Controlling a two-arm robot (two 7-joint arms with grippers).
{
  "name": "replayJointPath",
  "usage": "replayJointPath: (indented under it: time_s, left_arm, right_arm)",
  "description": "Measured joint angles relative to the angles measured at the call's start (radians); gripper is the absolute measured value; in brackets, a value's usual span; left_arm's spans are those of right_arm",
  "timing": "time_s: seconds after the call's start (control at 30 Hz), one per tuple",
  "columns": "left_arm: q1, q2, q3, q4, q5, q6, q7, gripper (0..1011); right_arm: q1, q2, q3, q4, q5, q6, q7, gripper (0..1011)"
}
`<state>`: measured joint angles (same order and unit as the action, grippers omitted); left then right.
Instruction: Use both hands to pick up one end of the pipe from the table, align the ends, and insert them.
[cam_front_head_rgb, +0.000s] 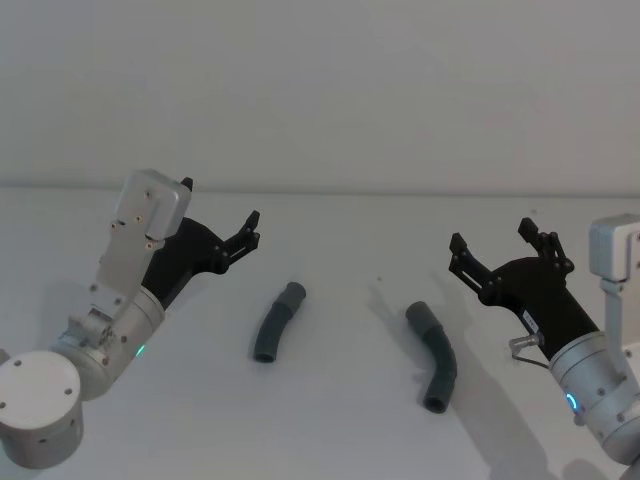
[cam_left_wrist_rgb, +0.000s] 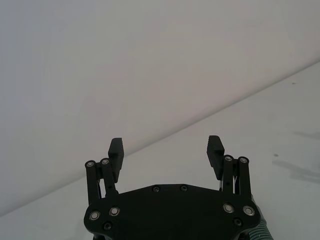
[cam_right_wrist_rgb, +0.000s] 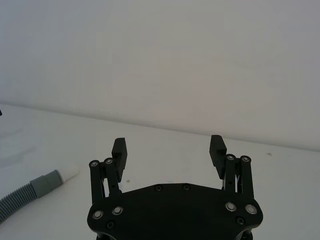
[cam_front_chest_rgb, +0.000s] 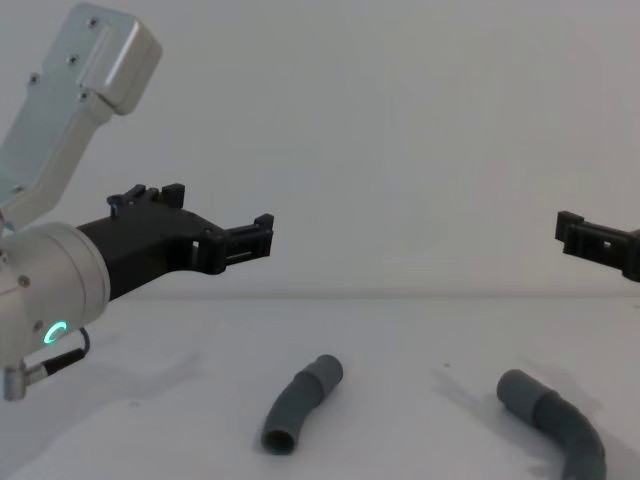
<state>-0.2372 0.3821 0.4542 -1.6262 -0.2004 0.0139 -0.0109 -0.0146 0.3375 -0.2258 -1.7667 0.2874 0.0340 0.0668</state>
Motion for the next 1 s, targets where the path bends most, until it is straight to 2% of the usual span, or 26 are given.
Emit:
replayJointPath:
  time_s: [1.0]
  left_arm:
    - [0.000,0.000,0.000,0.000,0.000,0.000,0.000,1001]
  right_arm:
    - [0.000,0.000,0.000,0.000,0.000,0.000,0.000,1000]
